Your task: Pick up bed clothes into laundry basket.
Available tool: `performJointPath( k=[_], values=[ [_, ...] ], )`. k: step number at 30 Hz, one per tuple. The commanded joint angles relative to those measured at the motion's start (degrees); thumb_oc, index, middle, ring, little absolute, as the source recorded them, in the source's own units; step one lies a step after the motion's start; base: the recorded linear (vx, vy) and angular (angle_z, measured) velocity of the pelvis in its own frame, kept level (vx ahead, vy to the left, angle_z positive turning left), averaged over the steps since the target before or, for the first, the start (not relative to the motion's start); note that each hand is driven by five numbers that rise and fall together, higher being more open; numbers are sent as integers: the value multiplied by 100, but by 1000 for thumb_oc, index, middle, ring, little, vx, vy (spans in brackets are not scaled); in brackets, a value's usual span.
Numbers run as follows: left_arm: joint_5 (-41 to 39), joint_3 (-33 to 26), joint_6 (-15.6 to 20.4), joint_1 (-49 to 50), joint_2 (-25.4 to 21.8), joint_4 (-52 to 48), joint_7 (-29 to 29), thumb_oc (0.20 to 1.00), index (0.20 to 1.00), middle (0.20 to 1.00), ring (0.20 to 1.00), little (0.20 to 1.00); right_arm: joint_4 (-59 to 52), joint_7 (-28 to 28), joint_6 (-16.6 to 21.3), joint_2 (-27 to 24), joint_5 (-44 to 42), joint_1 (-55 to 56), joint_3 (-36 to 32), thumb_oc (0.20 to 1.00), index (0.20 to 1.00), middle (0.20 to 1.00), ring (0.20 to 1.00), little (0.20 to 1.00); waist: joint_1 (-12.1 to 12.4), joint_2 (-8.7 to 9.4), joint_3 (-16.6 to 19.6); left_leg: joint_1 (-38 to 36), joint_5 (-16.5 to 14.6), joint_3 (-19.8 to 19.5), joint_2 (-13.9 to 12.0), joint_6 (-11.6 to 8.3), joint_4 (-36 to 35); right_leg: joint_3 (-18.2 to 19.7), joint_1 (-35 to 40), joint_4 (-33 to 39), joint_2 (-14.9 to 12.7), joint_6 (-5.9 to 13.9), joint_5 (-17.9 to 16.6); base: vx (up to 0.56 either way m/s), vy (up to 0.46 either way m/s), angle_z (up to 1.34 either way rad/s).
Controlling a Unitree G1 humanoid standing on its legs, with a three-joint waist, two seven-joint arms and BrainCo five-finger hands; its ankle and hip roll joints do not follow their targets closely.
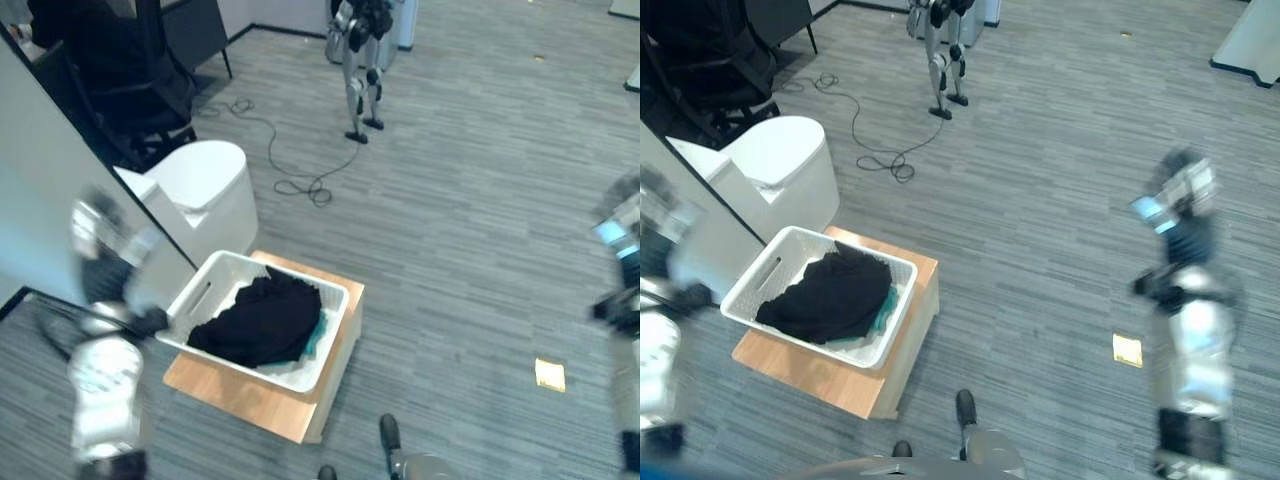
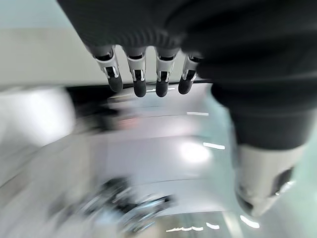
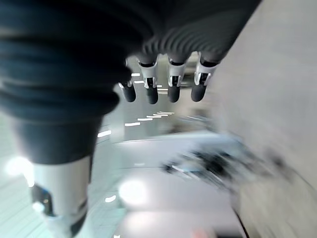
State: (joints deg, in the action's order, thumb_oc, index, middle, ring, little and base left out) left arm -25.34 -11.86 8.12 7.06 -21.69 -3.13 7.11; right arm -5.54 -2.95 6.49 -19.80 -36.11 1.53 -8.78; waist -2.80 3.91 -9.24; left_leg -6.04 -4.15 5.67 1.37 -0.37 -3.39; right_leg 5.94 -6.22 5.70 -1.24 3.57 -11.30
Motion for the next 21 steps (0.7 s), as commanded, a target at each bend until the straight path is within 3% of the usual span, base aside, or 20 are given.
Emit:
performJointPath(
  k=[1,3,7,19,21],
  values=[
    [-594,161,252,-129,-136,-420,-238,1000,1000,1000,1000,1000,-440,-305,314,210,-642,-79,314,1000,1000,1000,1000,1000,-41,-81,-119,350,330,-66,-123,45,-161,-129,385,-70,-256,400,764,-32,10,0],
    [-1536,600,139,28,567,-47,-373,1000,1000,1000,1000,1000,-388,-456,124,366,-788,192,1069,1000,1000,1000,1000,1000,-24,-96,-130,375,370,-29,-103,52,-157,-91,347,-70,-250,403,725,-40,5,-6],
    [-1875,884,183,321,949,157,-355,1000,1000,1000,1000,1000,-435,-652,19,438,-992,578,1527,1000,1000,1000,1000,1000,-15,-101,-117,421,402,-36,-96,48,-151,-86,322,-70,-245,401,728,-20,-16,-6],
    [-1432,997,344,443,632,-17,-414,1000,1000,1000,1000,1000,-414,-434,187,197,-887,525,1568,1000,1000,1000,1000,1000,70,-165,12,318,324,-211,-107,54,-77,-197,468,-296,-242,332,901,6,-18,4],
    [-1447,1129,385,226,521,2,-415,1000,1000,1000,1000,1000,-365,-311,271,216,-794,461,1515,1000,1000,1000,1000,1000,47,-290,-60,476,473,-679,-160,18,-27,195,205,-1233,49,247,1351,-93,-95,45]
  ],
)
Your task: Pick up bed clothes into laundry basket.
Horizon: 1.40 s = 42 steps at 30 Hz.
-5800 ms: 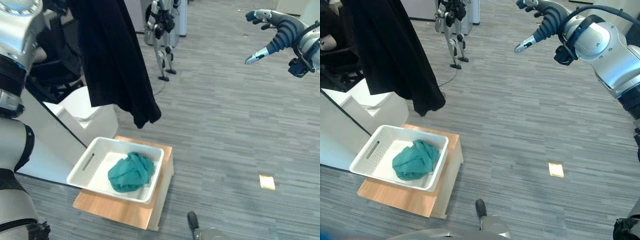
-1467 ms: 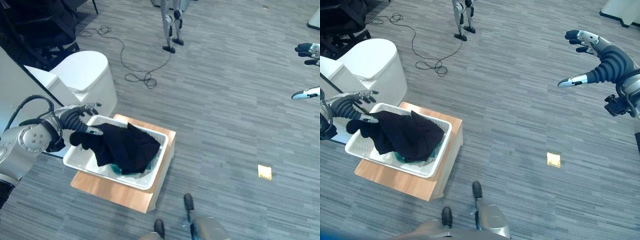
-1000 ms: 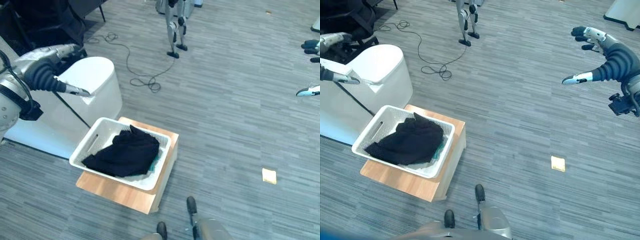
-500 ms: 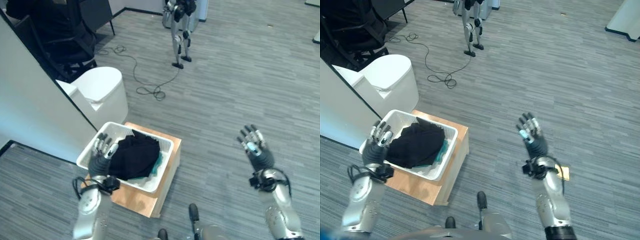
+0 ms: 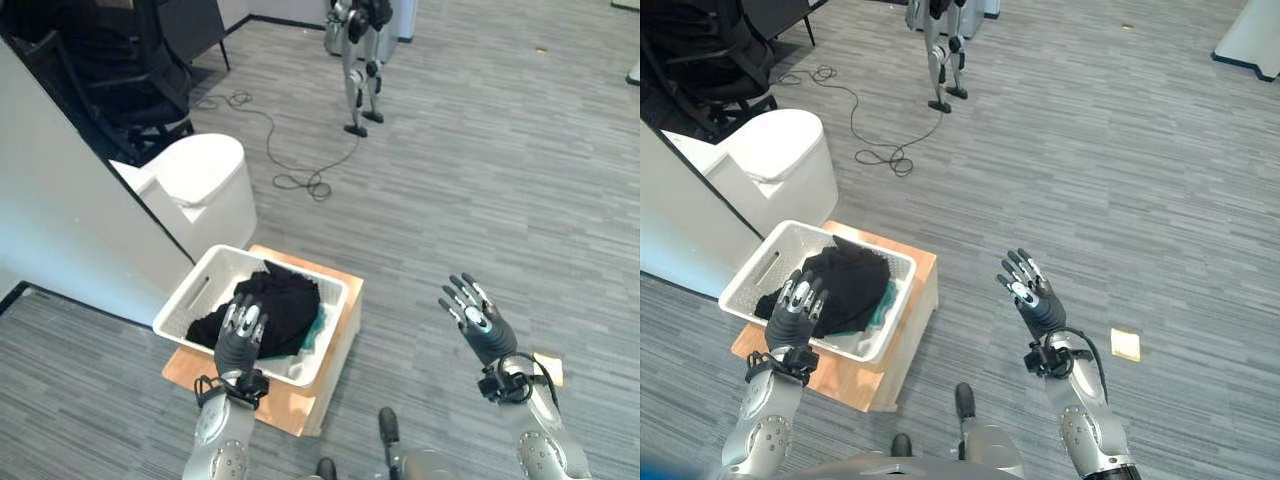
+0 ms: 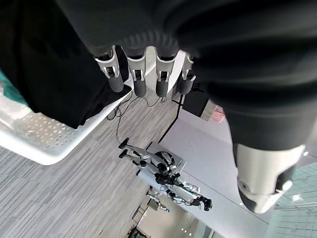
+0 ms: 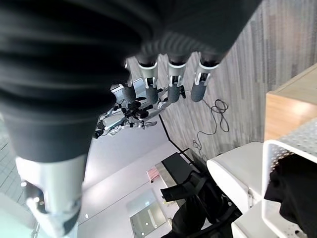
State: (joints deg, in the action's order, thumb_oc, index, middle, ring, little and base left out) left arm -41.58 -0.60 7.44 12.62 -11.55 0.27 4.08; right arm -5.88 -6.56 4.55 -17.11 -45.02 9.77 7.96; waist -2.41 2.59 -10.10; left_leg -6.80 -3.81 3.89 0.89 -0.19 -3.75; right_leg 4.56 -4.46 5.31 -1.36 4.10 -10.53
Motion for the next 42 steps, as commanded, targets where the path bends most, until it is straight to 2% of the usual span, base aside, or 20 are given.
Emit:
performJointPath(
  k=[1,4,5,6,10,11,14,15,17,19,21,25,27,32,34,35,36,38,40,42],
  values=[
    [164,49,488,-406,-517,-332,-150,1000,1000,1000,1000,1000,-314,87,483,-68,150,-393,-173,1000,1000,1000,1000,1000,-24,-214,51,643,539,-763,-131,-21,-15,636,-46,-1351,216,168,1420,-39,-90,148],
    [259,180,589,-582,-566,-206,-231,1000,1000,1000,1000,1000,-246,198,564,-190,374,-408,-243,1000,1000,1000,1000,1000,-262,-297,176,896,843,-1753,-6,-156,-11,2099,145,-1984,891,57,2056,-2,-116,180],
    [259,178,589,-585,-564,-206,-231,1000,1000,1000,1000,1000,-245,198,564,-191,375,-412,-243,1000,1000,1000,1000,1000,-261,-311,187,917,859,-1755,-24,-166,-19,2099,123,-1973,906,56,2027,-91,-247,246],
    [277,146,674,-570,-581,-200,-319,1000,1000,1000,1000,1000,-219,161,605,-321,459,-435,-292,1000,1000,1000,1000,1000,-235,-288,160,1137,1090,-2314,85,-291,44,2911,310,-2244,1348,-109,2205,-189,-329,218],
    [174,-122,749,-449,-422,-186,-302,1000,1000,1000,1000,1000,-113,133,631,-476,385,-593,-358,1000,1000,1000,1000,1000,101,-246,-7,1743,1355,-2789,97,-524,214,2604,602,-1518,1182,-325,2048,-372,-422,209],
    [16,-196,746,-332,-229,-7,-319,1000,1000,1000,1000,1000,-42,126,666,-597,347,-586,-496,1000,1000,1000,1000,1000,229,-253,-162,2135,1442,-2887,179,-638,229,2322,675,-1254,1165,-419,1987,-436,-419,157],
    [-121,-252,715,-210,-26,240,-330,1000,1000,1000,1000,1000,-48,78,644,-671,393,-556,-544,1000,1000,1000,1000,1000,330,-264,-385,2322,1201,-2259,200,-524,677,1770,542,-1206,1065,-434,1844,-452,-285,219],
    [-96,-346,558,167,78,508,-442,1000,1000,1000,1000,1000,92,11,514,-653,517,-339,-614,1000,1000,1000,1000,1000,401,-191,-437,2215,988,-1410,103,-370,1295,966,433,-1019,729,-400,1687,-405,-111,188],
    [255,-517,478,671,-73,338,-599,1000,1000,1000,1000,1000,58,-119,431,-566,478,-122,-696,1000,1000,1000,1000,1000,428,-98,-447,1991,653,-1132,96,-331,1842,323,398,-763,343,-341,1498,-449,-120,220],
    [488,-624,488,743,-193,241,-579,1000,1000,1000,1000,1000,-96,-252,467,-448,335,51,-691,1000,1000,1000,1000,1000,322,-58,-361,1592,457,-501,-317,-289,2192,-292,349,-609,96,-291,1398,-326,-93,213],
    [427,-533,505,517,-200,311,-429,1000,1000,1000,1000,1000,-89,-163,554,-247,163,124,-553,1000,1000,1000,1000,1000,169,-122,-262,898,416,424,-1099,-404,2078,-1220,245,-652,-133,-247,1431,-338,-5,219],
    [252,-84,478,13,-184,203,-371,1000,1000,1000,1000,1000,44,15,620,-98,147,222,-577,1000,1000,1000,1000,1000,24,-257,-93,418,-24,1070,-1469,-665,1777,-2552,301,-735,-565,-133,1486,-237,61,257],
    [114,136,411,-178,-217,141,-523,1000,1000,1000,1000,1000,118,9,629,-110,175,423,-708,1000,1000,1000,1000,1000,-26,-322,-19,571,-111,1657,-1546,-665,1526,-3221,332,-818,-914,-31,1381,-164,127,285],
    [341,-34,338,27,-325,-27,-585,1000,1000,1000,1000,1000,238,14,397,-107,663,503,-863,1000,1000,1000,1000,1000,267,-456,-53,673,13,1217,-766,-241,659,-3999,443,-1584,-1791,308,1041,-49,387,185],
    [465,-88,372,40,-412,7,-534,1000,1000,1000,1000,1000,200,1,446,-29,578,447,-873,1000,1000,1000,1000,1000,248,-430,-102,670,10,1075,-675,-166,625,-3718,356,-1762,-1756,323,1095,1,179,101],
    [643,-129,520,-105,-588,342,-376,1000,1000,1000,1000,1000,193,55,505,90,438,219,-773,1000,1000,1000,1000,1000,-54,-408,-173,664,159,676,-481,-89,446,-2173,-122,-1593,-919,235,1286,-35,145,122],
    [643,-132,525,-114,-589,350,-377,1000,1000,1000,1000,1000,198,55,507,91,437,211,-771,1000,1000,1000,1000,1000,-30,-405,-173,657,157,703,-486,-92,439,-2144,-140,-1606,-912,231,1291,9,212,79],
    [737,-404,587,-62,-546,421,-33,1000,1000,1000,1000,1000,85,121,505,183,345,158,-684,1000,1000,1000,1000,1000,-68,-379,-185,645,149,111,-229,-19,428,-844,-295,-1308,-420,263,1223,137,112,124],
    [909,-589,681,-51,-557,479,160,1000,1000,1000,1000,1000,211,123,471,48,523,166,-723,1000,1000,1000,1000,1000,-42,-289,-188,658,120,-245,-106,64,446,-328,-394,-1103,-222,199,1153,110,12,125],
    [911,-722,667,57,-383,335,195,1000,1000,1000,1000,1000,186,152,364,83,591,266,-795,1000,1000,1000,1000,1000,37,-197,-151,661,91,-418,-3,121,513,-279,-235,-1031,-254,191,1122,73,-33,95]
  ],
)
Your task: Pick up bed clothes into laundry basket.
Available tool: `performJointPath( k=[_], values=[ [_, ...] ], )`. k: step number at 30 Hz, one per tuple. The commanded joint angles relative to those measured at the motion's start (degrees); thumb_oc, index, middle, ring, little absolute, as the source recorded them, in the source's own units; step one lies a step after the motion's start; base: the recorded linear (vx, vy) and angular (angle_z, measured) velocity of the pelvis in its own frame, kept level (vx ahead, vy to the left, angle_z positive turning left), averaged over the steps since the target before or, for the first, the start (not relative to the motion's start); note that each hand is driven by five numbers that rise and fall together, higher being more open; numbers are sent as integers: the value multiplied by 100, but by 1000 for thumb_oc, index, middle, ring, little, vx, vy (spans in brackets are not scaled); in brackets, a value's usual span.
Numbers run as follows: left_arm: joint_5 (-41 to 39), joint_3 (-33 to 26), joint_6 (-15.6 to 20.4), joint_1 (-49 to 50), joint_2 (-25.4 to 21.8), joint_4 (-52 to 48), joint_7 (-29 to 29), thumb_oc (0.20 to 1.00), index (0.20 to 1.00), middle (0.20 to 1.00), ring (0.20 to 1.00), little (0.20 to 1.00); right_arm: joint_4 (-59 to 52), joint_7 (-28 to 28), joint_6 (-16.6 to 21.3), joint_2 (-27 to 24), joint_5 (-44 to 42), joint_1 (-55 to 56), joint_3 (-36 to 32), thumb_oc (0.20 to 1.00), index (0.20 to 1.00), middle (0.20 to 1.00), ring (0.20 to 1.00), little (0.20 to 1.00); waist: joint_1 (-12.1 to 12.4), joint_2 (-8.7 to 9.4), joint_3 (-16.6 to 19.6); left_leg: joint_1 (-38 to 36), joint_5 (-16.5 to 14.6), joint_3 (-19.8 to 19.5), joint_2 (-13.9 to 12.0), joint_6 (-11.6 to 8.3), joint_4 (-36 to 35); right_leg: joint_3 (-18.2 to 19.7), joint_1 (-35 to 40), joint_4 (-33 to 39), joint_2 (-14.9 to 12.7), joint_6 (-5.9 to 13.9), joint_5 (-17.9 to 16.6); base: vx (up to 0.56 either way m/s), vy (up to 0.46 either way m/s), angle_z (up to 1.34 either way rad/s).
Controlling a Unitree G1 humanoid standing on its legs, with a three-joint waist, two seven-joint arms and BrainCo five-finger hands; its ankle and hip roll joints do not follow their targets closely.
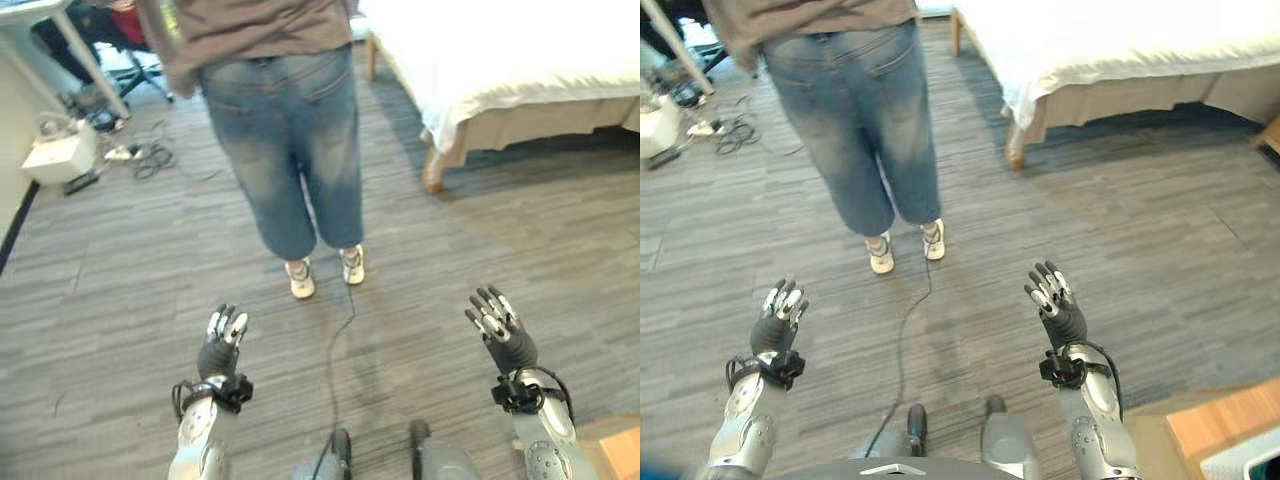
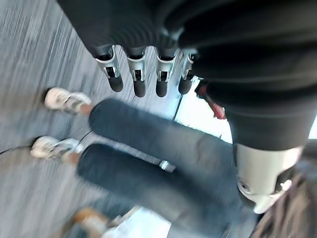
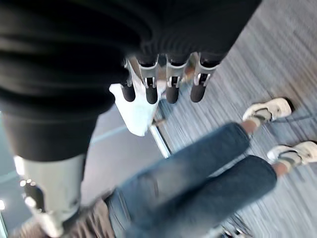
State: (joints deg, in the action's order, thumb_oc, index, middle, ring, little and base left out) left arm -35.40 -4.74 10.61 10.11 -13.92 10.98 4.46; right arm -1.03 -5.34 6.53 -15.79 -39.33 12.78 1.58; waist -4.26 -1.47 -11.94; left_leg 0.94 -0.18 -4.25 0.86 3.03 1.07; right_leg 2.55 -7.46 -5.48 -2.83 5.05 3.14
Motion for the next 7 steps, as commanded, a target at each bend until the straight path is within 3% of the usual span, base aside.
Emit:
performJointPath(
  k=[1,7],
  values=[
    [152,-353,405,353,14,-782,256,1000,1000,1000,1000,1000,-299,33,176,-43,65,-15,-138,1000,1000,1000,1000,1000,299,268,89,-112,-281,369,29,-177,50,-102,158,174,-124,87,-290,100,-78,60],
    [-544,-11,308,515,490,-820,135,1000,1000,1000,1000,1000,-259,202,245,20,243,118,-248,1000,1000,1000,1000,1000,427,332,276,-191,-366,263,-1,-160,100,-88,540,514,-59,37,-260,103,-86,2]
  ],
)
